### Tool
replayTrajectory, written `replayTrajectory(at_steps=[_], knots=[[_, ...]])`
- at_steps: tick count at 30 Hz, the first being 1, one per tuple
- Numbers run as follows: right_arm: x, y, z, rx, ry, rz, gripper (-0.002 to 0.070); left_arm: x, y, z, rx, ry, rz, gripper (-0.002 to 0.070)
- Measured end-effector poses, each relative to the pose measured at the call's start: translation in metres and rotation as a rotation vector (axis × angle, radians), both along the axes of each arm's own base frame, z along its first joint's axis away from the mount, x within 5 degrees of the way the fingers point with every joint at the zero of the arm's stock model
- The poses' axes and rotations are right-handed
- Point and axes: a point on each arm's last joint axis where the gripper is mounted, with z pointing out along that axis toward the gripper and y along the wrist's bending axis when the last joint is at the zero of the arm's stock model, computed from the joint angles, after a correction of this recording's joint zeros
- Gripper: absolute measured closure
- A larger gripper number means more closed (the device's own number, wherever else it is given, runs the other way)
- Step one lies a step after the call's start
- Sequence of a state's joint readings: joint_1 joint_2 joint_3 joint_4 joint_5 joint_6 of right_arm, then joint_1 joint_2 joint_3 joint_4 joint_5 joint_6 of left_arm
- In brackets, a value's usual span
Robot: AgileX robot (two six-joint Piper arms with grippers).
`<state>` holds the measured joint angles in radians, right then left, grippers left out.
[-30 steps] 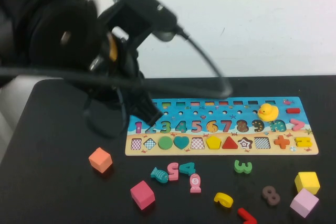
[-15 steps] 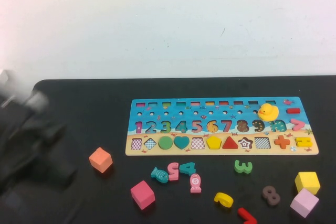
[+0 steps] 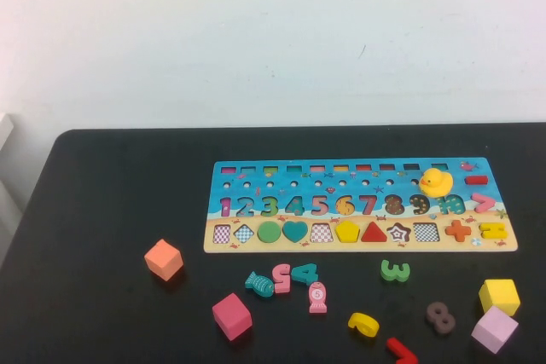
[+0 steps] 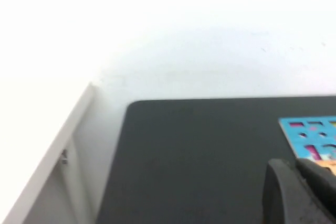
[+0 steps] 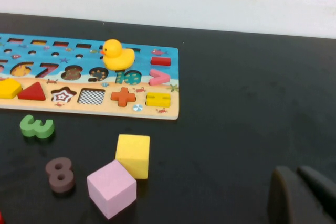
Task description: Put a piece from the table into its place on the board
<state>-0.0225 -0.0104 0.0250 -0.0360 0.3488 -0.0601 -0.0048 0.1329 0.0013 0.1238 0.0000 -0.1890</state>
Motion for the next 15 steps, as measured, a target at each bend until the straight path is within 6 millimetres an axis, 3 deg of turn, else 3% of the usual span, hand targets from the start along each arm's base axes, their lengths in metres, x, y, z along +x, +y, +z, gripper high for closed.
replayTrajectory(at_steps=[4, 15], knots=[[0.0, 0.0, 0.0, 0.0, 0.0, 0.0, 0.0657, -0.009, 0.002, 0.0, -0.015, -0.09, 0.038, 0.0676], [0.0, 0.0, 0.0, 0.0, 0.0, 0.0, 0.0657, -0.014, 0.002, -0.023, 0.054, 0.158, 0.037, 0.0676]])
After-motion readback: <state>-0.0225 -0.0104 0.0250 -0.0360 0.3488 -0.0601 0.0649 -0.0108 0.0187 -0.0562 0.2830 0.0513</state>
